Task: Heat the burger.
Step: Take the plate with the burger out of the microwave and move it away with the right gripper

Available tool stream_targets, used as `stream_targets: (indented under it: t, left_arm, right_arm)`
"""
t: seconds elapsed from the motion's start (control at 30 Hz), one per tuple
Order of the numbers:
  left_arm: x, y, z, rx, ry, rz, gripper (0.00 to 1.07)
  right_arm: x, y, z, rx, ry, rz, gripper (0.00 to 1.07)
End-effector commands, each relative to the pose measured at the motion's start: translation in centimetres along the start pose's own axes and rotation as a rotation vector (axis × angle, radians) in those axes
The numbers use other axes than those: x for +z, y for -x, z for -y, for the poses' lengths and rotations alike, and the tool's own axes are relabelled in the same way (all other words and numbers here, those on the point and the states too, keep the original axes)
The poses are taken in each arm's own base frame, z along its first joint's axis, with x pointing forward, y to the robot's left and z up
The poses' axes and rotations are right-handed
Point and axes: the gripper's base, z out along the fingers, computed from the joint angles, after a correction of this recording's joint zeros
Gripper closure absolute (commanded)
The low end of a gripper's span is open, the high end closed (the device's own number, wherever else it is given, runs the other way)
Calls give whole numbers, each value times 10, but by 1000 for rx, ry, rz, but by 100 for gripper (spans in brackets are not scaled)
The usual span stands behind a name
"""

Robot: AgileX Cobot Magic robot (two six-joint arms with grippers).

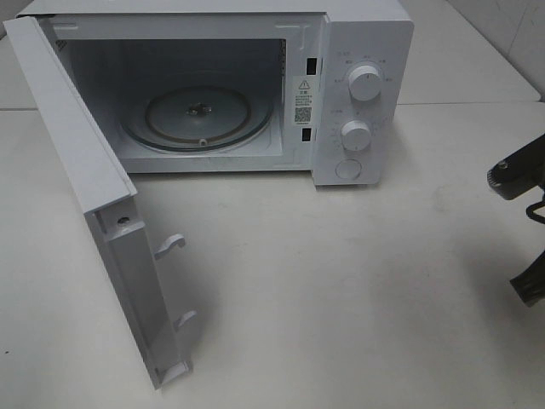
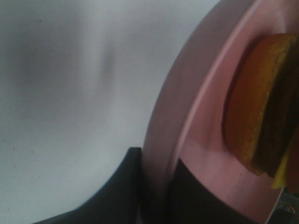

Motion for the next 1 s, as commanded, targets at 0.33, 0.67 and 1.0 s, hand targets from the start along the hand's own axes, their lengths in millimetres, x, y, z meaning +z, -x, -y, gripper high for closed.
stream_targets:
  t: [0.33, 0.67, 1.0]
  left_arm:
    - [-2, -2, 0, -6, 3, 24, 9]
    - [-2, -2, 0, -6, 3, 24, 9]
    - [-2, -2, 0, -6, 3, 24, 9]
  right_arm:
    - [18, 10, -18, 2, -92, -43, 101]
    - [35, 17, -43, -30, -74, -47, 101]
    - [47, 20, -59, -47, -61, -40, 100]
